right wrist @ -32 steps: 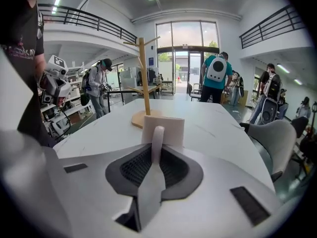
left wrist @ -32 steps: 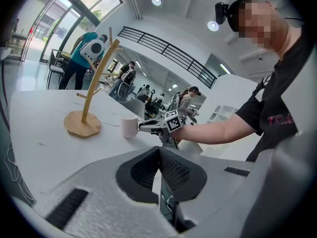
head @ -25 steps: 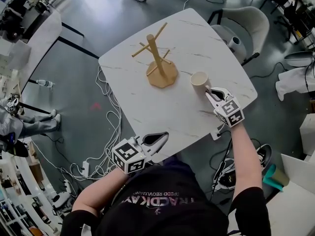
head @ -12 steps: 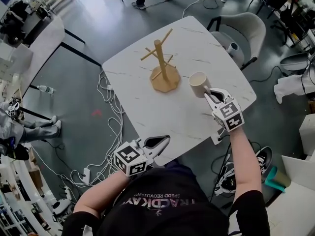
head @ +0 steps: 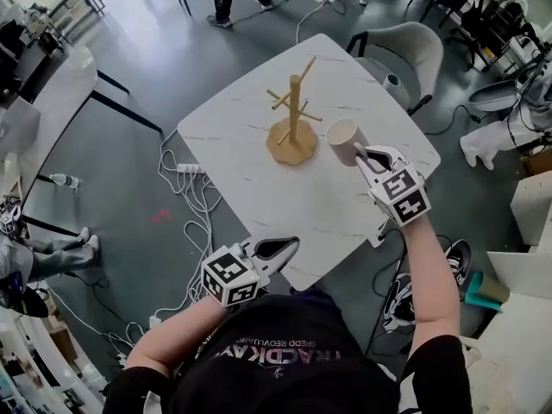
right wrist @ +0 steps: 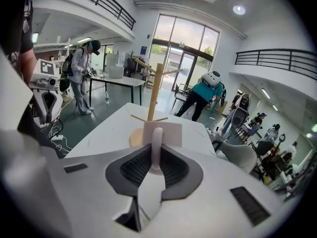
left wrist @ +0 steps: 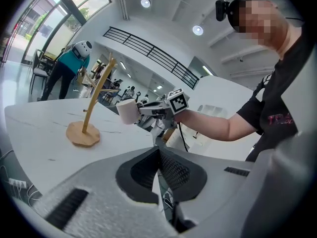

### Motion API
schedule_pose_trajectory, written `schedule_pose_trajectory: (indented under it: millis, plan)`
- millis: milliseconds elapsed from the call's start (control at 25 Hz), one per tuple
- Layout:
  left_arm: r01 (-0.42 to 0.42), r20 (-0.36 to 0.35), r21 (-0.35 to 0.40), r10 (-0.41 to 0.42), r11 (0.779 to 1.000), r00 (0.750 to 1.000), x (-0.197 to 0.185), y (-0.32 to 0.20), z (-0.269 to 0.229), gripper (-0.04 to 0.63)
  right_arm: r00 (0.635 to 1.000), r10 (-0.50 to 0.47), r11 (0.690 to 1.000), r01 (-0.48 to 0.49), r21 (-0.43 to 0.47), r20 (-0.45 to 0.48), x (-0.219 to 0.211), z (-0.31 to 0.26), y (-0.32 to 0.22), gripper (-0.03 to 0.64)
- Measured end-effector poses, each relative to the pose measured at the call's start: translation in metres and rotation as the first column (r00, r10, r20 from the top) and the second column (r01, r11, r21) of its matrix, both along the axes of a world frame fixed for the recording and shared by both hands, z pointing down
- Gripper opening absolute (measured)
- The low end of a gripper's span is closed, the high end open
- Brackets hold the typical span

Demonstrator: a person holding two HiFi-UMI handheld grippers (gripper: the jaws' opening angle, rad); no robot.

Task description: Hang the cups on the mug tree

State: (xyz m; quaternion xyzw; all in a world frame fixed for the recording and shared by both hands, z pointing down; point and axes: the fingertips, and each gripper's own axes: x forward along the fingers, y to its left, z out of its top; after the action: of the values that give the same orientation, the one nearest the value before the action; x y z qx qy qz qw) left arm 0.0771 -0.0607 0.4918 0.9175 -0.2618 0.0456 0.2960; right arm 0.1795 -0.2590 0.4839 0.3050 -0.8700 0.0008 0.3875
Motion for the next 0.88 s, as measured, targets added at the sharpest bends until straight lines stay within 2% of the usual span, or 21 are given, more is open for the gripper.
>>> schedule_pose_trajectory:
  millis: [200,480,720,880]
  plan:
    - [-0.058,-0.011,0.029,0.059,0.998,0.998,-0.03,0.004,-0.006,-0.003,0.998,0.045,0.999,-0.044,0.019,-0.05,-0.02,-0.016,0.007,0.048]
    - [-0.117,-0.023,0.057,0.119,0.991,0.993,-0.056,0.008,-0.012,-0.003,0.98,0.073,0.997,-0.065,0.048,-0.187,-0.039,-0.033,0.01,0.048]
    - [-0.16,-0.036,0.078,0.163,0.984,0.986,-0.076,0.015,-0.013,-0.003,0.95,0.078,0.995,-0.055,0.081,-0.303,-0.059,-0.042,0.004,0.048]
    - [-0.164,-0.04,0.086,0.168,0.983,0.985,-0.091,0.022,-0.013,-0.003,0.914,0.087,0.994,-0.052,0.099,-0.395,-0.068,-0.044,0.002,0.048]
